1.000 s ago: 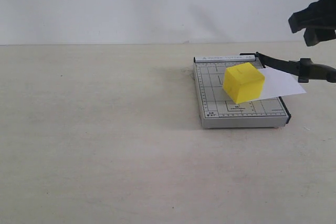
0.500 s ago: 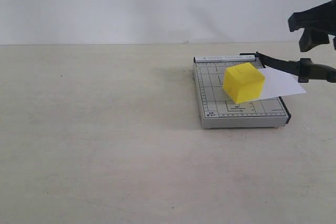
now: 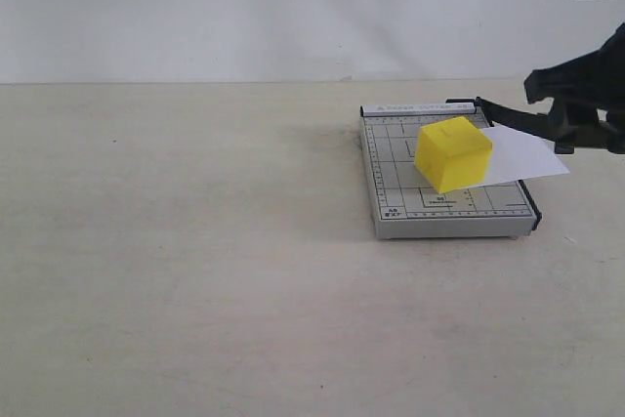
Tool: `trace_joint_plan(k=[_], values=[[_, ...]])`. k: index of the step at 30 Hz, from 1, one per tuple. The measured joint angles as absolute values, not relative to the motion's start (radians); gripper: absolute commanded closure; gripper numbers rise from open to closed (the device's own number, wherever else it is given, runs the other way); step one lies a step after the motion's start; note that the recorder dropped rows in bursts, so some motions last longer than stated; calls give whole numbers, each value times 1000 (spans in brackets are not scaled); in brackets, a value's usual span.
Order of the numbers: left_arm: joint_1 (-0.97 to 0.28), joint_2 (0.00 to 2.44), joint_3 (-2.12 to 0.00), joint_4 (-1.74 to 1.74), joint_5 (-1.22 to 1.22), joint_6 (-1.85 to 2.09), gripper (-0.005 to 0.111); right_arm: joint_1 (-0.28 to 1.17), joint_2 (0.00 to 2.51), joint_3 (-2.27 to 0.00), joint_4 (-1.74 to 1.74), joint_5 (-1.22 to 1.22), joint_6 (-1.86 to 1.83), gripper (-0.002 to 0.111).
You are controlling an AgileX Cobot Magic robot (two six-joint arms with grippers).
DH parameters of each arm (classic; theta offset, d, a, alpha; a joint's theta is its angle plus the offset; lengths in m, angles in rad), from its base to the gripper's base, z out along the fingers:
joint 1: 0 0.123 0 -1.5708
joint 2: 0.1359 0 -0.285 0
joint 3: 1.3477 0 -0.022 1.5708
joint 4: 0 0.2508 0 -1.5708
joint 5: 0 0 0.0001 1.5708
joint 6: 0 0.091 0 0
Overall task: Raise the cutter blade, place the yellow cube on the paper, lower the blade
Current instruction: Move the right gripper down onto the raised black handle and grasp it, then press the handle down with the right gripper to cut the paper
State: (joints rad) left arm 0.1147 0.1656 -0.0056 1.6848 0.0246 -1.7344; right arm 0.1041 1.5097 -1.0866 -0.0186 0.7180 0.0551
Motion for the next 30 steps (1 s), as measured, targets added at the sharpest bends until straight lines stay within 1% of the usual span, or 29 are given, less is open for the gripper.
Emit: trace_joint_plan(k=[3, 4, 7, 23, 30], values=[[115, 166, -6, 1685, 25, -1734, 102, 104, 1512, -1047, -19, 700, 60, 85], [115, 166, -6, 1685, 25, -1734, 102, 104, 1512, -1042, -19, 695, 59, 93], [115, 166, -6, 1685, 25, -1734, 102, 101, 1512, -1029, -18, 683, 59, 108], [115, 166, -6, 1685, 25, -1734, 102, 101, 1542, -1023, 6, 696, 31, 108], [115, 166, -6, 1685, 25, -1734, 102, 101, 1591, -931, 40, 618, -6, 108]])
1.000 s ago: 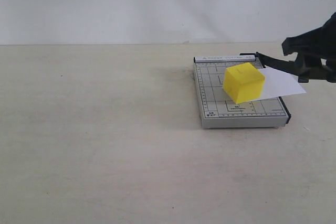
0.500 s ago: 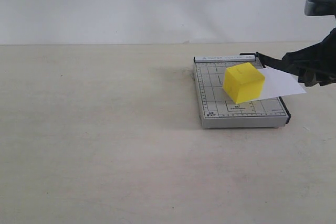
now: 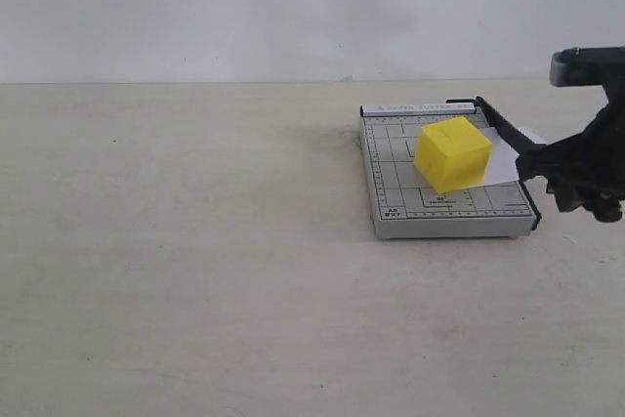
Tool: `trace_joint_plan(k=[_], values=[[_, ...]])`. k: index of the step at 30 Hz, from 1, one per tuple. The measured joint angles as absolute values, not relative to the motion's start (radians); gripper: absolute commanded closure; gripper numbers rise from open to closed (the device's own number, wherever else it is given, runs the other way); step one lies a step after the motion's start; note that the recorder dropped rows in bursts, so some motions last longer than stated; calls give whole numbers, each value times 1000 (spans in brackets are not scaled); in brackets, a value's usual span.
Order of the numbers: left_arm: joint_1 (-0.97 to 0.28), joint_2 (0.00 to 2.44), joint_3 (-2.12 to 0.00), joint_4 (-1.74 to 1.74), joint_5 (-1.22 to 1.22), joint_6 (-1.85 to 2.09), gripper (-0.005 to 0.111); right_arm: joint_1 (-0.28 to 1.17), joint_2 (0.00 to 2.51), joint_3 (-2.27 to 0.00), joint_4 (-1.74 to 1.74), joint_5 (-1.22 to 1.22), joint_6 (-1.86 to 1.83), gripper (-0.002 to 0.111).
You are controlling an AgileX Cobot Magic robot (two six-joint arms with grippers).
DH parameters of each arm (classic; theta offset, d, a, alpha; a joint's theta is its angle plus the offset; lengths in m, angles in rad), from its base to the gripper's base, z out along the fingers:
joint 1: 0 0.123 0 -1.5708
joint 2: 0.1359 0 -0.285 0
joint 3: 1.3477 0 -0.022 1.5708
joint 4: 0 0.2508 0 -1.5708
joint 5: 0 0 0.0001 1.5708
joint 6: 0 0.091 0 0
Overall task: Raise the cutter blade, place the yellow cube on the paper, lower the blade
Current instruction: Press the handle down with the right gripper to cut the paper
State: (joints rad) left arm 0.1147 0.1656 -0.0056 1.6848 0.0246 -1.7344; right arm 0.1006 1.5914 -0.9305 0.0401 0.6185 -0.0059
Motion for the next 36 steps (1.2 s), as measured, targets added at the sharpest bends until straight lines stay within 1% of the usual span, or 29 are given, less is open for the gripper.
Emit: trace_joint_plan(k=[11, 30, 31, 33, 36], values=[[115, 166, -6, 1685, 25, -1734, 102, 96, 1595, -781, 114, 400, -65, 108], [115, 166, -6, 1685, 25, -1734, 102, 89, 1673, -768, 174, 361, -149, 108], [115, 166, -6, 1685, 25, -1734, 102, 89, 1673, -768, 178, 361, -149, 106], [115, 166, -6, 1685, 25, -1734, 102, 87, 1673, -768, 190, 361, -154, 97], [115, 166, -6, 1685, 25, -1734, 102, 85, 1673, -768, 194, 361, -155, 75]])
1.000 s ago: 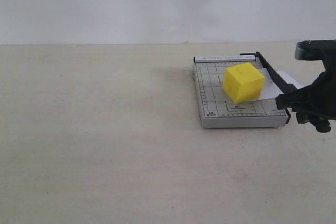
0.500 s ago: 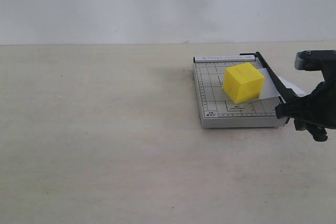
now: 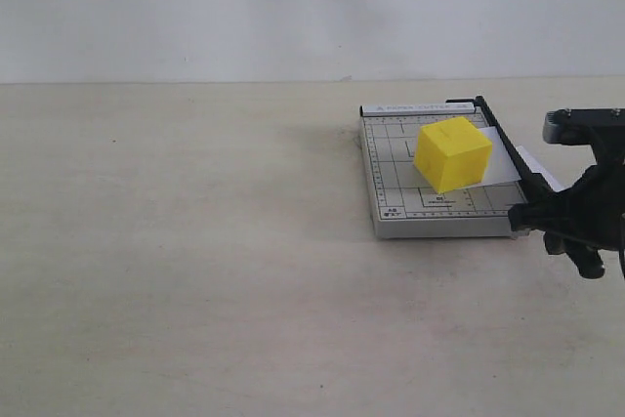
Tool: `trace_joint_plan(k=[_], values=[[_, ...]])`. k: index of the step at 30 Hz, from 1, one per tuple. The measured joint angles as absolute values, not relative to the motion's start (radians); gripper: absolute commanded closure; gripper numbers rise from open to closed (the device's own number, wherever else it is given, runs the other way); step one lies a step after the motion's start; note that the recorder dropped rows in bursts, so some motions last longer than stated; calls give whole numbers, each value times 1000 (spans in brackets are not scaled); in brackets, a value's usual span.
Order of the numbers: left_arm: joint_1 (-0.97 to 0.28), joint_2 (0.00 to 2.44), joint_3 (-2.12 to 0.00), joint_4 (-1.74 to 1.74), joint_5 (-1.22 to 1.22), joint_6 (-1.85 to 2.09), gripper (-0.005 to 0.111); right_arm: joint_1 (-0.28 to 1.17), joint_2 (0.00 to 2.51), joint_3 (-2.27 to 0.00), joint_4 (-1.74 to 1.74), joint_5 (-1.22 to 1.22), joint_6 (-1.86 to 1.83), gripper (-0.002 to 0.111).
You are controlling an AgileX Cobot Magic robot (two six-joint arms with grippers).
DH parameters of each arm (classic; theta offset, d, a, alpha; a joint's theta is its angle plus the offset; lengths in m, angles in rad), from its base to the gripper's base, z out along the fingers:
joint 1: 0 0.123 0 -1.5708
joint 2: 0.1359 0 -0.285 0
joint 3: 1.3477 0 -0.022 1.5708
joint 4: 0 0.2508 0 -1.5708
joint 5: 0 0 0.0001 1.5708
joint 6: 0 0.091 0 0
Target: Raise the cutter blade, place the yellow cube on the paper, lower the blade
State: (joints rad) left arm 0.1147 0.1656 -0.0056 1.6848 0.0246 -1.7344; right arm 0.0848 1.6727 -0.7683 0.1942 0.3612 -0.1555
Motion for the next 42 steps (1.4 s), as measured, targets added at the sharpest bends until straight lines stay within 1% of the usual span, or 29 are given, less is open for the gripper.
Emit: trace_joint_plan(k=[2, 5, 6, 20, 23, 27, 28, 29, 30, 31, 33, 34, 37, 40, 42], values=[[115, 166, -6, 1685, 25, -1734, 102, 85, 1677, -768, 204, 357, -155, 63], [115, 166, -6, 1685, 25, -1734, 102, 89, 1691, -767, 227, 354, -157, 55], [115, 166, -6, 1685, 25, -1734, 102, 91, 1694, -767, 236, 356, -157, 54], [115, 166, -6, 1685, 25, -1734, 102, 99, 1690, -764, 222, 373, -157, 54], [115, 166, -6, 1685, 25, -1734, 102, 99, 1650, -764, 206, 391, -157, 54], [115, 166, -6, 1685, 25, -1734, 102, 99, 1535, -764, 189, 413, -153, 54], [115, 166, -6, 1685, 25, -1734, 102, 99, 1498, -764, 189, 422, -148, 56], [115, 166, -6, 1685, 25, -1734, 102, 99, 1467, -764, 189, 433, -145, 60], [115, 166, -6, 1685, 25, -1734, 102, 99, 1428, -764, 191, 449, -140, 68], [115, 166, -6, 1685, 25, -1734, 102, 99, 1388, -764, 191, 465, -126, 76], [115, 166, -6, 1685, 25, -1734, 102, 99, 1312, -755, 191, 470, -90, 100], [115, 166, -6, 1685, 25, -1734, 102, 101, 1261, -741, 193, 453, -76, 109], [115, 166, -6, 1685, 25, -1734, 102, 134, 1064, -653, 206, 296, -64, 108], [115, 166, -6, 1685, 25, -1734, 102, 212, 813, -516, 209, 100, -64, 108], [115, 166, -6, 1685, 25, -1734, 102, 254, 651, -424, 210, 22, -77, 108]])
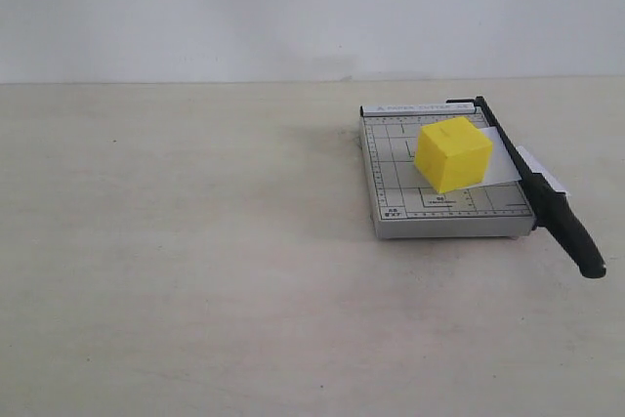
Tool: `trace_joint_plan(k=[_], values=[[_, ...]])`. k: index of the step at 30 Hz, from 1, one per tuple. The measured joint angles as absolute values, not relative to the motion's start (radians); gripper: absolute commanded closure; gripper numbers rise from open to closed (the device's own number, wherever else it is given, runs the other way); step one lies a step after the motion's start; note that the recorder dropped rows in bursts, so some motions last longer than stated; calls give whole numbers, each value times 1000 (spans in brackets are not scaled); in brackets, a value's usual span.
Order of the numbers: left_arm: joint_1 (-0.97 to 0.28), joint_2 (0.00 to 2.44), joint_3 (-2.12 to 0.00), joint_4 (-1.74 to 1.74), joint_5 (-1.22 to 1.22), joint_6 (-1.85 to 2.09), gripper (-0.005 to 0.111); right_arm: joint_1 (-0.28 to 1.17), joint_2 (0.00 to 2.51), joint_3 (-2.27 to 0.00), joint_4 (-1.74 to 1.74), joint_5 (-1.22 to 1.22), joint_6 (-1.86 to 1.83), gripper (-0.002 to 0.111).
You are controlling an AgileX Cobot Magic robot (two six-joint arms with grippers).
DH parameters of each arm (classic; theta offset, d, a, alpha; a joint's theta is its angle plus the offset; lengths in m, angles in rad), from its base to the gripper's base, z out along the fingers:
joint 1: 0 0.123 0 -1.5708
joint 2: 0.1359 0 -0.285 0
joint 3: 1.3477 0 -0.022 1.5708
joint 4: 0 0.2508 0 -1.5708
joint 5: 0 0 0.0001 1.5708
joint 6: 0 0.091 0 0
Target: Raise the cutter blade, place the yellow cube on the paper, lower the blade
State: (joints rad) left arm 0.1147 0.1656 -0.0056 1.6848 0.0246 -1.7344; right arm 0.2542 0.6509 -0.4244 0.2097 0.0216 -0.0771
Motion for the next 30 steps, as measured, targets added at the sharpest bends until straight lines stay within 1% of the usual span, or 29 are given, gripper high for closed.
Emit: trace_joint_plan(k=[4, 8, 14, 23, 28, 29, 30], values=[[115, 166, -6, 1685, 25, -1734, 102, 285, 392, -294, 212, 0, -189, 108], [115, 166, -6, 1685, 25, -1734, 102, 287, 260, -227, 212, 124, -236, 108], [115, 166, -6, 1685, 25, -1734, 102, 287, 152, -208, 198, 392, -234, 108], [115, 166, -5, 1685, 25, -1734, 102, 287, 117, -208, 149, 473, -204, 108], [115, 166, -5, 1685, 25, -1734, 102, 144, 94, -208, 131, 523, -174, 108], [115, 166, -5, 1685, 25, -1734, 102, 79, 47, -208, 123, 532, -171, 108], [115, 166, -5, 1685, 25, -1734, 102, 56, 28, -206, 122, 534, -169, 108]])
